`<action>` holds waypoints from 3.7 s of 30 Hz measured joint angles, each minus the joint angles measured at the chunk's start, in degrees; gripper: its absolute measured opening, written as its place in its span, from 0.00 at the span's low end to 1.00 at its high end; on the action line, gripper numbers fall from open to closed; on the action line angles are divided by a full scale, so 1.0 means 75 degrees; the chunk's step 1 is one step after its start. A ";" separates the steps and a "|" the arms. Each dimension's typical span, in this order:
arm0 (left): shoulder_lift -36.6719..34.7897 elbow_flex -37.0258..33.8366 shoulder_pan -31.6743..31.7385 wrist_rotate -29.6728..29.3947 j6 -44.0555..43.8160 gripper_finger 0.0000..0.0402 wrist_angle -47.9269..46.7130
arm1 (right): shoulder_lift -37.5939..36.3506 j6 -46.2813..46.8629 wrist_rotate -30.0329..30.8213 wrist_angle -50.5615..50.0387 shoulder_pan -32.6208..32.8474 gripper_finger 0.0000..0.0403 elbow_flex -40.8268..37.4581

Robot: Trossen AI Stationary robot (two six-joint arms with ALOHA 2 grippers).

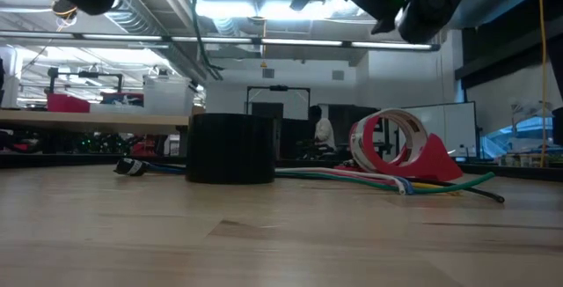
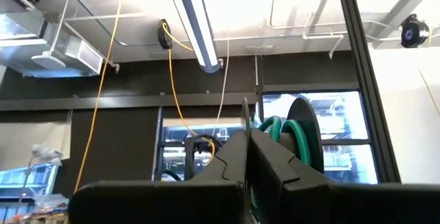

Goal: Coil cords
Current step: Coil the green wire onto the black spool

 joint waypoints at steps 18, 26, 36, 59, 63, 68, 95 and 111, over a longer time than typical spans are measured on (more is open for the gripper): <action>-0.0005 0.0190 -0.0006 0.0351 -0.0518 0.00 -0.0013 | 0.0000 -0.0306 -0.0244 -0.0112 0.0363 0.11 0.0254; -0.0005 0.0190 -0.0006 0.0351 -0.0547 0.00 -0.0007 | 0.0000 -0.0408 -0.0301 -0.0391 0.0361 0.11 0.0461; 0.0023 0.0190 -0.0017 0.0532 -0.0728 0.00 0.0000 | 0.0000 -0.0632 -0.0217 -0.0401 0.0356 0.11 0.0461; 0.0036 0.0190 -0.0017 0.0552 -0.0765 0.00 -0.0012 | 0.0000 -0.0637 -0.0298 -0.0459 0.0356 0.11 0.0656; 0.0036 0.0190 -0.0017 0.0550 -0.0771 0.00 -0.0012 | 0.0000 -0.0641 -0.0304 -0.0462 0.0356 0.11 0.0656; 0.0039 0.0190 -0.0017 0.0549 -0.0800 0.00 -0.0012 | 0.0000 -0.0915 -0.0304 -0.0462 0.0356 0.11 0.0656; 0.0050 0.0190 -0.0017 0.0540 -0.0802 0.00 -0.0016 | -0.0049 -0.1765 0.0143 -0.0447 0.0175 0.11 0.0257; 0.0050 0.0187 -0.0058 0.0540 -0.0777 0.00 -0.0157 | -0.0067 -0.1775 -0.0248 0.0230 0.0192 0.11 0.0187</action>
